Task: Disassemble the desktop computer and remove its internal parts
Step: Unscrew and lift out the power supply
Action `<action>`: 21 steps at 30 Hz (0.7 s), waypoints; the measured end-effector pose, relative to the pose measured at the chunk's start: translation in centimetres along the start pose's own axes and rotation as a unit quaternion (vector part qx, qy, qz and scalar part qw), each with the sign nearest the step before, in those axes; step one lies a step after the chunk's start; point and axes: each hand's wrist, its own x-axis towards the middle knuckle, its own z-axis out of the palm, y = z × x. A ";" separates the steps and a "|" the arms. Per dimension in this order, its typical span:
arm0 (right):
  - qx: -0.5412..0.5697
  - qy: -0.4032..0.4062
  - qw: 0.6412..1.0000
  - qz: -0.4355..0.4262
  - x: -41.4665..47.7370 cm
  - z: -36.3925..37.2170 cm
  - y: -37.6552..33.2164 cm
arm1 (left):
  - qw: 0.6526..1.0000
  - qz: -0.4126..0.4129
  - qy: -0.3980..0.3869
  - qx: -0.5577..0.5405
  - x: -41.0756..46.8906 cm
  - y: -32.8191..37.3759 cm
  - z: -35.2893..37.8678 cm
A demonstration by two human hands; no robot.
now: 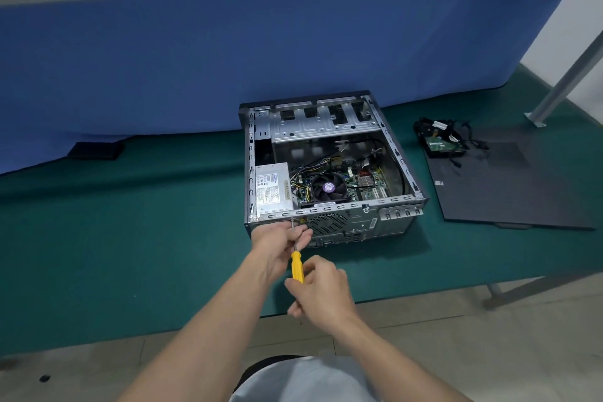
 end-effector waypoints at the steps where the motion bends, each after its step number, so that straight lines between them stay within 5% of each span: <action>1: 0.085 -0.027 0.996 0.028 0.1 -0.4 0.0 | 1.000 -0.007 -0.009 -0.017 0.0 0.1 0.0; 4: 0.410 -0.168 0.884 0.146 0.0 -2.0 0.0 | 0.998 -0.021 -0.036 -0.056 -0.2 0.2 0.0; 6: 0.485 -0.206 0.834 0.160 -0.1 -2.4 0.3 | 0.997 -0.022 -0.047 -0.065 -0.3 0.2 -0.1; 9: 0.443 -0.133 0.875 0.146 -0.1 -1.3 0.3 | 0.997 -0.018 -0.046 -0.054 -0.2 0.1 -0.2; 12: 0.157 -0.006 0.982 0.104 -0.5 0.0 0.2 | 0.999 0.018 -0.005 0.029 -0.1 -0.3 0.0; 15: 0.005 0.057 0.997 0.044 -0.6 0.1 0.5 | 0.991 0.059 0.051 0.109 0.1 -0.6 0.6; 18: 0.157 0.008 0.984 0.085 -0.4 -0.6 0.7 | 0.992 0.063 0.053 0.096 -0.1 -0.6 1.1; 21: 0.442 -0.130 0.870 0.176 -0.3 -1.9 0.3 | 0.999 0.045 0.009 0.030 -0.3 -0.5 0.9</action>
